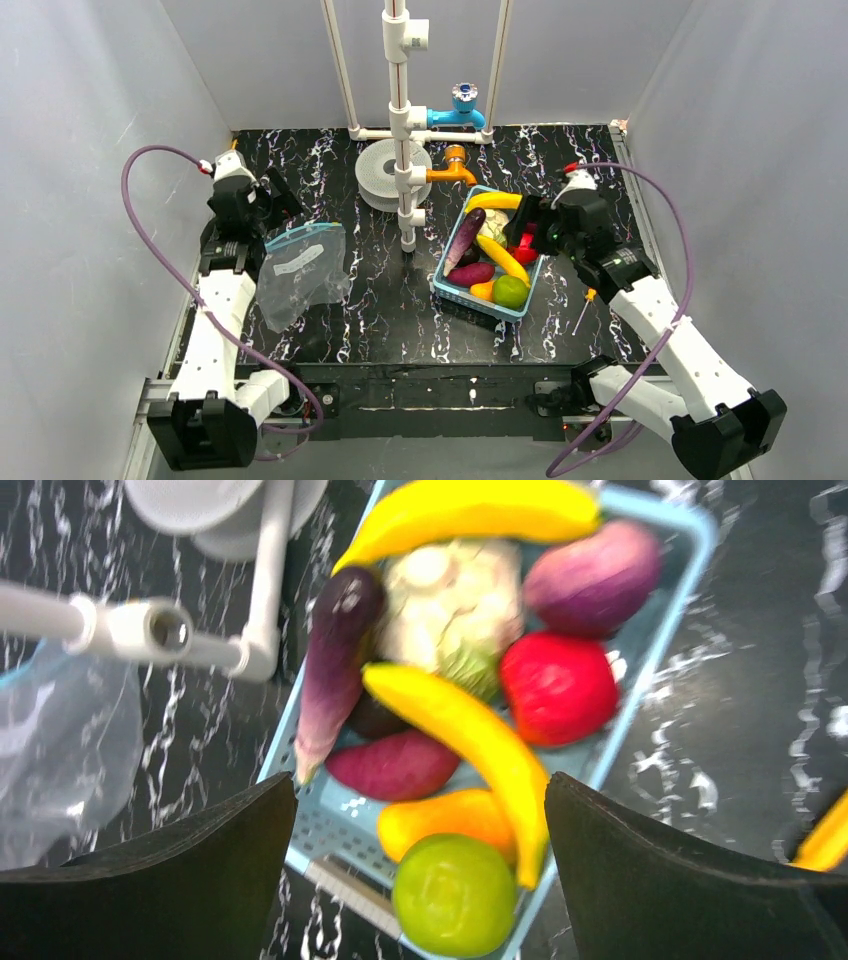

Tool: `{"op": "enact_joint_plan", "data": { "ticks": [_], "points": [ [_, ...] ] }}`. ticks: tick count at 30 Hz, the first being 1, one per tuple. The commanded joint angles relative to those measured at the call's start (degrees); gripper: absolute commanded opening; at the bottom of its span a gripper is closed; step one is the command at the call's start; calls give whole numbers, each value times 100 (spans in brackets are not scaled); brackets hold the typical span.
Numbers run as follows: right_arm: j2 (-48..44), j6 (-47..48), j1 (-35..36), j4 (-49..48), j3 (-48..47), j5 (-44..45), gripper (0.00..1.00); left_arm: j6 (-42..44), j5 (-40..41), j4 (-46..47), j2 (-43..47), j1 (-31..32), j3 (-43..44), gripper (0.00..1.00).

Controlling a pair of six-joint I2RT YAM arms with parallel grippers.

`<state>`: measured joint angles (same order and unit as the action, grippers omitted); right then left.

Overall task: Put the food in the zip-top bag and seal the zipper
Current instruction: Pick up the zipper food storage bag at the center of the board.

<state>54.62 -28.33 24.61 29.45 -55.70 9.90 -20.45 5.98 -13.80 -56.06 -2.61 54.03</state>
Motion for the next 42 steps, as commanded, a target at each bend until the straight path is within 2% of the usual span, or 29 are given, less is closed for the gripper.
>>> {"op": "enact_joint_plan", "data": {
  "ticks": [1,7,11,19,26,28,30,36,42],
  "points": [
    [44,-294,527,-475,264,-446,100,-609,868,-972,-685,3,566,98],
    [50,-603,1435,-774,576,-218,100,-1296,792,-1570,-1780,0,876,98],
    [136,-651,1925,-798,511,-73,100,-1236,130,-1717,-2380,-3,1086,97],
    [185,-627,2686,-1040,682,117,100,-1015,-549,-1769,-3079,-5,1238,97],
    [371,-676,3040,-1156,637,224,100,-1695,-1702,-1297,-3641,81,829,98],
    [426,-675,3070,-1151,606,228,100,-1644,-1740,-1324,-3698,174,860,98],
    [468,-699,3104,-1178,609,225,100,-1575,-1671,-1342,-3671,574,864,98],
    [729,-724,3311,-1448,616,103,100,-1643,-1678,-1081,-3404,1260,621,98],
    [1169,-743,3764,-1806,392,204,100,-1732,-1348,-914,-2774,1330,432,98]
  ]
}}
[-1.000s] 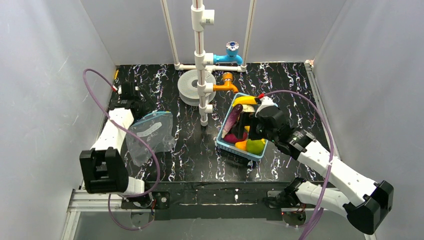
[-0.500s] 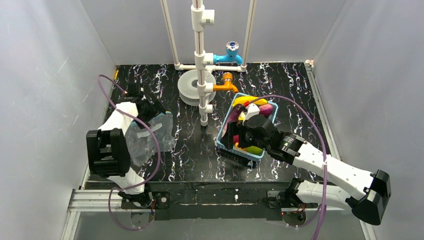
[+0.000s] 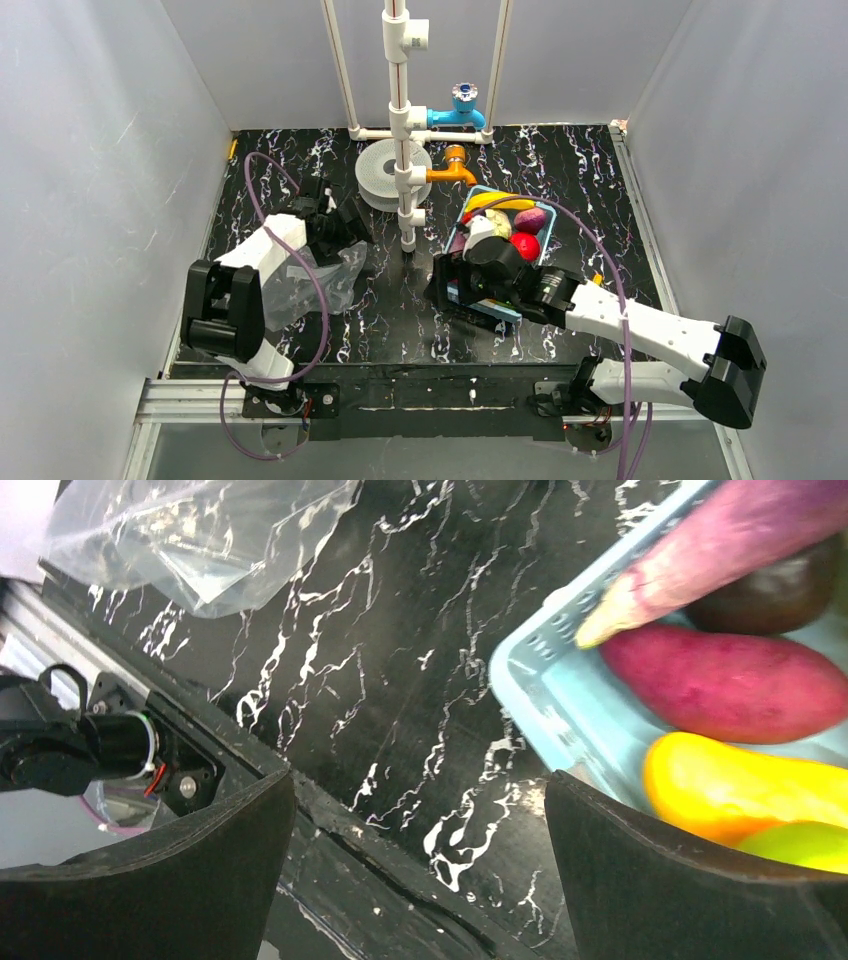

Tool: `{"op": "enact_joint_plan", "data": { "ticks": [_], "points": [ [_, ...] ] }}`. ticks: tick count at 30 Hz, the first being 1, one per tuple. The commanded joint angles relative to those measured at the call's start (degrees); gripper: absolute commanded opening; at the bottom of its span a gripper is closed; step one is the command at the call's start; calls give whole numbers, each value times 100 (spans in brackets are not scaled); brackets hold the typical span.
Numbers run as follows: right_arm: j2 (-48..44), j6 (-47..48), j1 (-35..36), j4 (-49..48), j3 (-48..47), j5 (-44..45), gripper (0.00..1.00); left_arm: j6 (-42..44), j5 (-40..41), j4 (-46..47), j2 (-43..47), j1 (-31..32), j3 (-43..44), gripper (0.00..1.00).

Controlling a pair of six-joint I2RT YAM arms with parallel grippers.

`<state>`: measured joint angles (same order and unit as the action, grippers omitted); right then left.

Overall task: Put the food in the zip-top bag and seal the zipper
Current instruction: Pick up the zipper food storage bag at the center of the board.

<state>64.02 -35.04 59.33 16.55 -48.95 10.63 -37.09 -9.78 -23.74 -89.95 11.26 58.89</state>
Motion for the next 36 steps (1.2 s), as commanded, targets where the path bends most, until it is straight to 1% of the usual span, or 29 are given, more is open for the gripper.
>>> {"op": "enact_joint_plan", "data": {
  "ticks": [1,4,7,13,16,19,21,24,28,30,33,36],
  "points": [
    [347,-111,379,-558,-359,220,100,-15,234,79,685,-68,-20,98],
    [740,-241,672,-712,-628,565,100,202,102,113,904,-155,82,98],
    [1206,-295,995,-911,-949,970,100,534,-61,93,1021,-376,286,98],
    [2303,-562,1472,-892,-1901,2054,100,1168,742,-744,1034,-644,1101,98],
    [2845,-287,1647,-906,-2382,2379,100,1420,1145,-1032,1079,-728,1360,98],
    [3246,265,1767,-1145,-2699,2388,100,1907,1618,-1033,1258,-774,1221,98],
    [3433,652,1776,-1420,-2770,2167,100,2020,1959,-997,1389,-784,1073,98],
    [3726,1139,1781,-1705,-2899,1857,100,2008,2015,-968,1475,-893,1071,98],
    [4115,1743,1775,-1834,-3188,1716,100,1840,1873,-942,1479,-1057,1009,98],
    [4279,2061,1765,-1891,-3317,1804,100,1790,1820,-922,1435,-1115,993,98],
    [4493,2367,1721,-1908,-3521,1796,100,1736,1645,-938,1329,-1398,1001,98],
    [4738,2623,1668,-1984,-3691,1789,100,1666,1391,-963,1246,-1515,1037,98]
  ]
}}
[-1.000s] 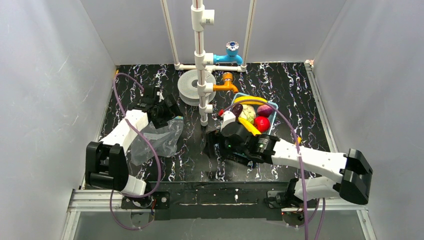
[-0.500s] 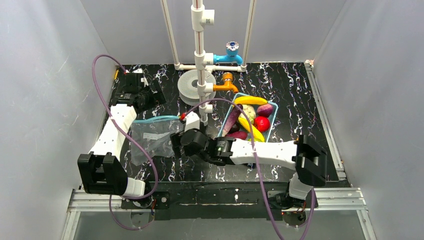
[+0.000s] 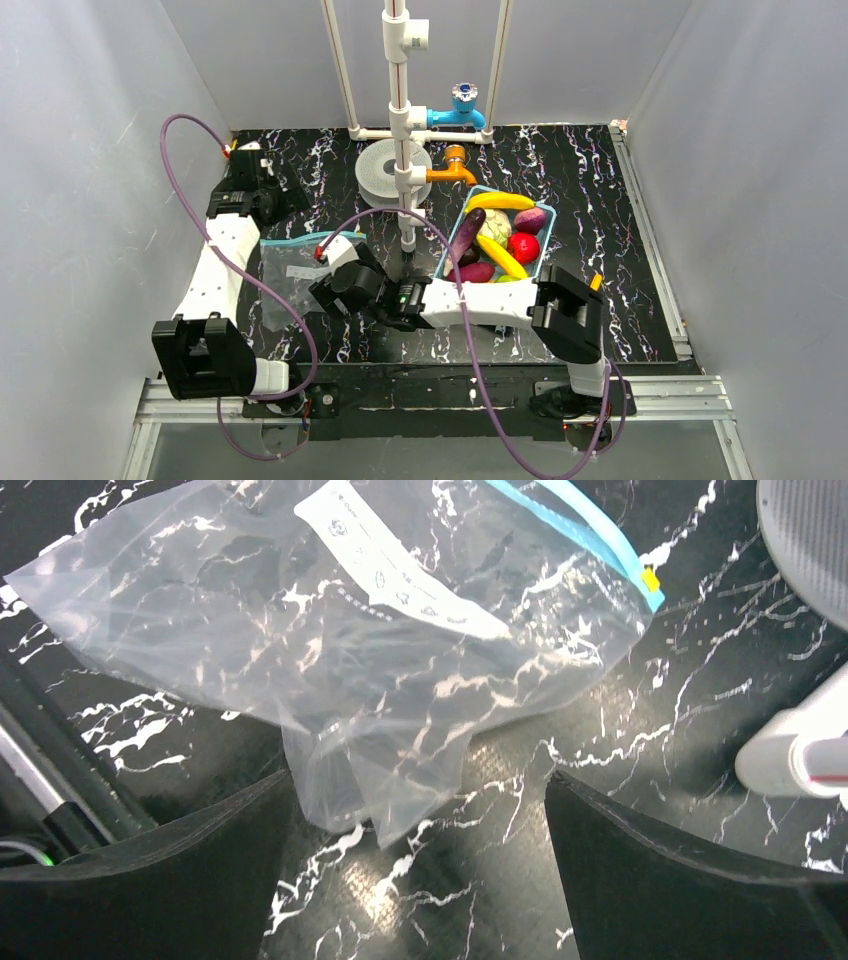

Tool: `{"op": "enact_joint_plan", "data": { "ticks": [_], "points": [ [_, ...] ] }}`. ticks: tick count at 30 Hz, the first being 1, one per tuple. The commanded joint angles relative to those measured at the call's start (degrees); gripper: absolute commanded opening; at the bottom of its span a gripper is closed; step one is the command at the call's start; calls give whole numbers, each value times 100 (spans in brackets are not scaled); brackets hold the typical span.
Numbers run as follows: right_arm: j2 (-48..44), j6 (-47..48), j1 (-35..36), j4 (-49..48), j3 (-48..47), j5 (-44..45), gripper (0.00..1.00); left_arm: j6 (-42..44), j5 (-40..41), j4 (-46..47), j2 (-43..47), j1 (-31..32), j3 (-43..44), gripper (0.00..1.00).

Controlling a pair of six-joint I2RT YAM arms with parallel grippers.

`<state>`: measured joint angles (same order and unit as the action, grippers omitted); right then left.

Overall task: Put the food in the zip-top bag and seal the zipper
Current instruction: Pick up the zipper food storage bag at the center of the board.

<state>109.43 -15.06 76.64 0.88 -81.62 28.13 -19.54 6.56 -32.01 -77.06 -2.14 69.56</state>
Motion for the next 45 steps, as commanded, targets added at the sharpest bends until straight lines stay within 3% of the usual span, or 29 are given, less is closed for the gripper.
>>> {"op": "enact_joint_plan", "data": {
  "ticks": [1,9,14,17,20,25,31,38,45],
  "points": [
    [251,672,-76,-391,-472,79,100,-98,-302,-106,-50,-181,-62,98],
    [239,460,-369,-621,-156,77,100,-220,-656,-86,-292,-282,-63,98],
    [178,379,-488,-1060,121,-521,84,-301,-1141,-82,-498,-307,-31,98],
    [180,555,-500,-1377,306,-1431,76,-350,-1375,-63,-603,-314,-27,98],
    [181,625,-511,-1637,452,-2101,65,-360,-1562,-76,-724,-318,1,98],
    [167,577,-563,-1861,620,-2277,42,-394,-1675,-94,-824,-328,20,98],
    [40,550,-579,-1914,908,-1955,3,-395,-1855,-79,-933,-331,14,98],
    [-387,292,-579,-2217,1672,-2184,1,-363,-2320,-130,-1432,-324,117,92],
    [-615,-167,-544,-2682,2416,-2716,1,-345,-2539,-236,-1906,-269,333,95]
  ]
}}
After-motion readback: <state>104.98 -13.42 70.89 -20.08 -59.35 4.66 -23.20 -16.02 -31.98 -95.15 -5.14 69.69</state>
